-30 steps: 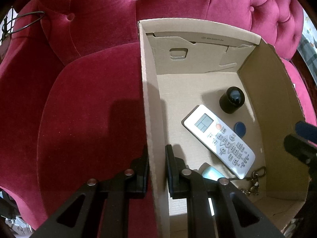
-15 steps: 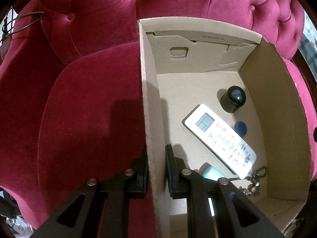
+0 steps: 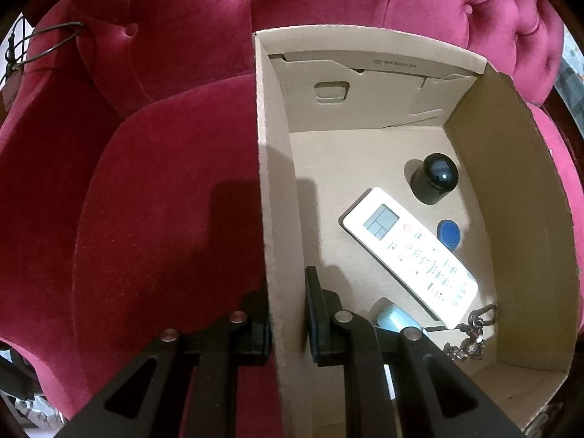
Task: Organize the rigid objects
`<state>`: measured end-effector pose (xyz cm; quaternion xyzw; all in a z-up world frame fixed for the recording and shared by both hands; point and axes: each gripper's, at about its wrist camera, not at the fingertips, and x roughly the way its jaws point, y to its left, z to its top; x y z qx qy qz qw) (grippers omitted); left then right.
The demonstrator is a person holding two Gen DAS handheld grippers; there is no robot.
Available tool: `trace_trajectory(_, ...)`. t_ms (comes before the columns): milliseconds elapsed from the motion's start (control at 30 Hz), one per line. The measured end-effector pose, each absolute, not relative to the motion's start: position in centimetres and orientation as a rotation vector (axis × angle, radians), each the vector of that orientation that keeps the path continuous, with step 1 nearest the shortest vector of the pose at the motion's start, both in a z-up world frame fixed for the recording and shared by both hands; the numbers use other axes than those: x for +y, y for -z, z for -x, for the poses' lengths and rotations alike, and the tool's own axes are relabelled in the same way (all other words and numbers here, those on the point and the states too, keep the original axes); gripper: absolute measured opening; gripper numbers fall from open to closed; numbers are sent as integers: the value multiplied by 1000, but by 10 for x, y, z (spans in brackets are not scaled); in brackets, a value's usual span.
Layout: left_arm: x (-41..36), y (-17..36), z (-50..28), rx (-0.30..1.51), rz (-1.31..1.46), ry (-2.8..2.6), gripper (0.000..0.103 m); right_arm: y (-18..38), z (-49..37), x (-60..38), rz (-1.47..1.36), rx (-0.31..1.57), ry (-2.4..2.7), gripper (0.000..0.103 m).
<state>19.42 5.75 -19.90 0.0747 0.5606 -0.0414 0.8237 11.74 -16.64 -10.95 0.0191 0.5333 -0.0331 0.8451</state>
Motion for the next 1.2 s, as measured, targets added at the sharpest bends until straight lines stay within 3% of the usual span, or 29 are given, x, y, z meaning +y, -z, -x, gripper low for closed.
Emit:
trace_trajectory(100, 56, 200, -194, 1193, -170, 61, 22, 105, -115, -169, -29, 1116, 75, 103)
trace_trajectory(233, 59, 196, -190, 1189, -149, 23, 60, 101, -111, -175, -36, 1105, 70, 103)
trace_trajectory(300, 58, 193, -186, 1187, -130, 24, 67, 98, -107, -179, -61, 1104, 63, 103)
trace_trajectory(367, 56, 187, -180, 1171, -125, 18, 87, 95, -104, -181, -59, 1102, 61, 103)
trace_trajectory(533, 52, 169, -164, 1137, -91, 22, 103, 84, -94, -189, -59, 1078, 67, 103)
trace_trajectory(1200, 23, 57, -62, 965, -65, -28, 103, 25, -23, -205, -25, 965, 58, 103)
